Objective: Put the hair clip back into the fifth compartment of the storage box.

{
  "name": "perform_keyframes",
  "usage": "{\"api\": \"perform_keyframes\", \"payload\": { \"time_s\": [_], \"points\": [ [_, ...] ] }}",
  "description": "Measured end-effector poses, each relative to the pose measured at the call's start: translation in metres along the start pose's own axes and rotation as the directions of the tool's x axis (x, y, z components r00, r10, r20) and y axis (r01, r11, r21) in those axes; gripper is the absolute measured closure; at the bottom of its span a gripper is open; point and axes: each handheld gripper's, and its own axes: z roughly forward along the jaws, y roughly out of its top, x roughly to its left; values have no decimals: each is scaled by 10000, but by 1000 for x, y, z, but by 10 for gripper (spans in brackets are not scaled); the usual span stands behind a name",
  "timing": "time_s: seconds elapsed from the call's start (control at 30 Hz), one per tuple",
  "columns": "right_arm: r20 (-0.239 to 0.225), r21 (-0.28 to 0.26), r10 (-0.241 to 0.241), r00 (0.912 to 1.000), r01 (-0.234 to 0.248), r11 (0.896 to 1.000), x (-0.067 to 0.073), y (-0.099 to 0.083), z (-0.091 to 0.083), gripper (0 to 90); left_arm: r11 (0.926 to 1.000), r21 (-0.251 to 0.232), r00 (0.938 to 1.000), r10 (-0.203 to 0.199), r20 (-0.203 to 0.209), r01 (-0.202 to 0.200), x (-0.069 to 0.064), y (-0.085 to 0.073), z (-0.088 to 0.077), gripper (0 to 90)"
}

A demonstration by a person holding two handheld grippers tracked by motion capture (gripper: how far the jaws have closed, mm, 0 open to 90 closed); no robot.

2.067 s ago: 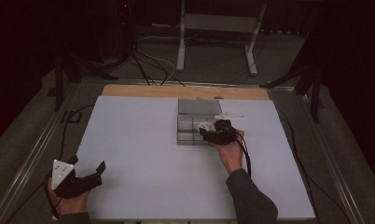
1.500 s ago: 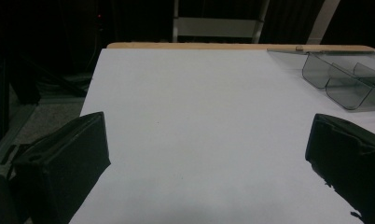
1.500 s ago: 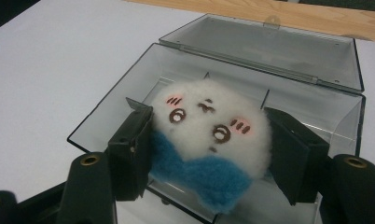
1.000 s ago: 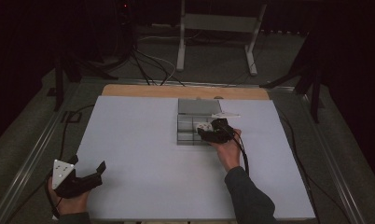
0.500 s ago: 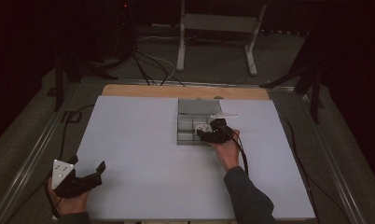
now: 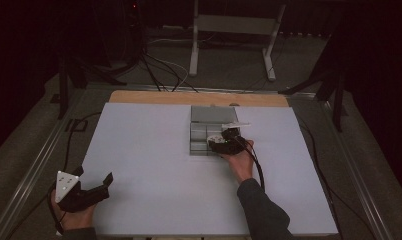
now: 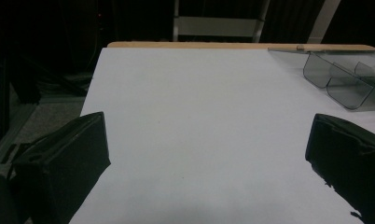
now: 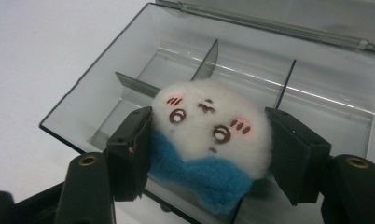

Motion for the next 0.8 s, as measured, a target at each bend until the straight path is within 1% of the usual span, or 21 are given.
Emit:
{"api": "perform_keyframes", "payload": {
  "time_s": [0.27, 0.43, 0.6, 0.7, 0.8],
  "points": [
    [107, 116, -38, 9999, 37, 9999, 0, -1, 1, 350, 10000, 0, 10000, -8, -13, 8, 0, 0, 0, 6],
    [249, 199, -193, 9995, 188, 9996, 1, -1, 2, 350, 10000, -1, 10000, -16, -26, 16, 0, 0, 0, 5],
    [275, 235, -228, 9994, 221, 9995, 2, -1, 2, 350, 10000, 15, 10000, 8, -19, -8, 0, 0, 0, 5],
    [333, 286, -369, 9988, 360, 9989, 3, -1, 2, 348, 10000, 15, 10000, -8, -39, 8, 0, 0, 0, 6],
    [341, 315, -385, 9987, 374, 9988, 3, 0, 2, 345, 10000, 5, 10000, -15, -54, 15, 0, 0, 0, 6]
  ]
}}
